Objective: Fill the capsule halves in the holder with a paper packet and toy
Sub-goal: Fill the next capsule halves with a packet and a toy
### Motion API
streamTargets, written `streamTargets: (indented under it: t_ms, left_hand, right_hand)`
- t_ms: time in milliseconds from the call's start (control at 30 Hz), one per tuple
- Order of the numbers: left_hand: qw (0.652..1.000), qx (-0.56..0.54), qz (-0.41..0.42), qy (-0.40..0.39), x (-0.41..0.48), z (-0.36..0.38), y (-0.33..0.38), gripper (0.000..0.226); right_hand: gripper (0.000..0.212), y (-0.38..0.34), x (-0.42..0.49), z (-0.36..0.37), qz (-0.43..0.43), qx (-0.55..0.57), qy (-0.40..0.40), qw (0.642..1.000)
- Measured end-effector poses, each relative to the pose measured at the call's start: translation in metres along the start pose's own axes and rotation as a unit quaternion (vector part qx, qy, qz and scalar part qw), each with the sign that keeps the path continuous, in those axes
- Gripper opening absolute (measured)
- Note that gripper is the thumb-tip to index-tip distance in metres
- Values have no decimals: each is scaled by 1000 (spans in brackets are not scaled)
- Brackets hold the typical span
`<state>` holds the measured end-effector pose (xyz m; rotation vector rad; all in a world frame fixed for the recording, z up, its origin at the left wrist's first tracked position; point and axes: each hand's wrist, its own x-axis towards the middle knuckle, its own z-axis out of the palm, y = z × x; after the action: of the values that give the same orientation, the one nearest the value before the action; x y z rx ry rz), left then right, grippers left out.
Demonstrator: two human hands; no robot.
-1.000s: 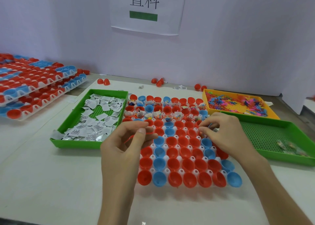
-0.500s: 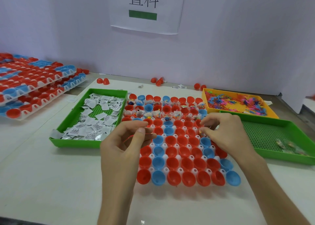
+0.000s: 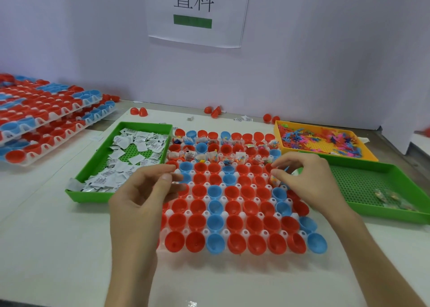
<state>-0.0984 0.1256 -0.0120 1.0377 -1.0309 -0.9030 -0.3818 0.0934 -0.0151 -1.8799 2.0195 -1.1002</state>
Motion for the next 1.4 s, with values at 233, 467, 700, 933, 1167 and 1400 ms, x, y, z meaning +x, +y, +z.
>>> streamTargets:
  t_ms: [233,467,700,933,1167,1400]
  left_hand:
    - [996,85,7,-2,22,-28,6,27]
    - [886,446,17,-127,116,-44,-10,28]
    - [793,575,-14,-198,147,-27,-36,48]
    - [833,537,24,-130,154,-30,-48,14]
    - [855,500,37,-130,155,-32,-54,23]
    - [903,417,81,-68,147,-34,-51,12]
  right_hand:
    - [17,7,11,-22,23,112,10,993]
    - [19,29,75,-33,59,-32,-31,997]
    - [47,73,132,-18,143,-167,-95,971]
    - [11,87,142,-11,122,-170,-44,977]
    - [6,96,135,-12,107,-125,31,986]
    - [13,87,131,-20,77,-50,116,989]
